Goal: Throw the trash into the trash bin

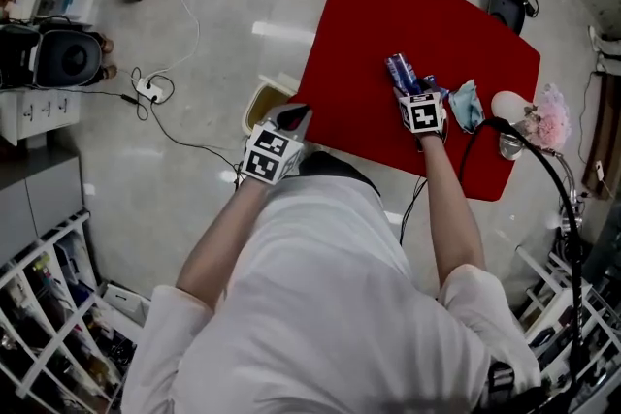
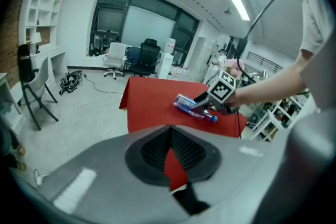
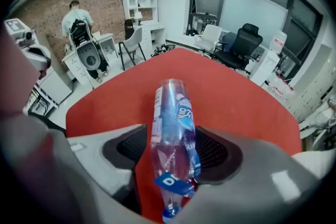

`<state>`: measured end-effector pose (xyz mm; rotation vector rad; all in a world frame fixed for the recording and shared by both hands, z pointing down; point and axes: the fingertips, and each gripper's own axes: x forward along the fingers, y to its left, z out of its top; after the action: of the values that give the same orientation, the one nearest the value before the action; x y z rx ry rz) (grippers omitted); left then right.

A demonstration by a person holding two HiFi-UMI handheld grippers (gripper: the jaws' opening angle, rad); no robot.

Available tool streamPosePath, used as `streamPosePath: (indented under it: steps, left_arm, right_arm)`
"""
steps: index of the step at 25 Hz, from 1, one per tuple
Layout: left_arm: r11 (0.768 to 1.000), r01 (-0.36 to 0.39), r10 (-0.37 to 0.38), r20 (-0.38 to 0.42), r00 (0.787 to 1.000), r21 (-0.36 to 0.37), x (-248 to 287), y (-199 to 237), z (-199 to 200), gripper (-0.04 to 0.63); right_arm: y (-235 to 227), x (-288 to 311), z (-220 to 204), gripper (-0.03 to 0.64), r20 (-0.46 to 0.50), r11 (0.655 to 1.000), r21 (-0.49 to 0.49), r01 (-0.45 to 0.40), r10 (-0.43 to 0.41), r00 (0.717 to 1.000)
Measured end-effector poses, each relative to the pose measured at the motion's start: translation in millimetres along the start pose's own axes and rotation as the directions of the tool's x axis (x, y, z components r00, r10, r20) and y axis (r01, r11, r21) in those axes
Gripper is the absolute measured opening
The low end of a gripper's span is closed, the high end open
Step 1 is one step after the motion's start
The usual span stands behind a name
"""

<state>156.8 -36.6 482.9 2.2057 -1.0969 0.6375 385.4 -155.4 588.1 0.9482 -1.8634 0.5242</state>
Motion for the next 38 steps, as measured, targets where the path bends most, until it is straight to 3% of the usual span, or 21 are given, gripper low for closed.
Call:
streamPosePath:
  steps: [7,12,15,18,28,38]
  left_arm:
    - [0.998,-0.039,0.039,-0.001,0.999,-0.046,-13.2,16.9,-17.4,0.005]
    - [0.997,-0.050,0.050,0.004,0.999,-0.066,-27.4,22.6,-29.7,0.005]
    - [0.996,-0.053,0.054,0.010,0.998,-0.076,-35.6,29.5,-35.9,0.005]
    - [0.995,-0.051,0.052,0.006,0.999,-0.084,-43.2,35.4,-43.7,0.005]
    - [0.997,-0.042,0.042,-0.003,0.999,-0.068,-77.5,59.7,-67.2,0.005]
    - [0.994,-0.044,0.043,-0.012,0.999,-0.101,-121.9,91.5,-105.6,0.005]
  right_arm:
    - [1.7,21.5,6.4,0.299,-0.084,0.998,-0.064,0.003,-0.009,0.996]
    - [17.6,7.8,16.7,0.295,-0.009,0.999,-0.032,-0.003,0.002,1.000]
    - [43.0,-2.9,29.5,0.295,0.098,0.999,-0.034,-0.025,0.028,0.995]
    - [71.6,-9.8,28.8,0.295,0.146,0.998,-0.054,-0.031,0.039,0.989]
    - [152.4,-21.1,23.1,0.295,0.164,0.994,-0.039,-0.106,0.111,0.980]
    - [252.5,-26.3,36.9,0.295,0.172,0.971,-0.016,-0.237,0.237,0.956]
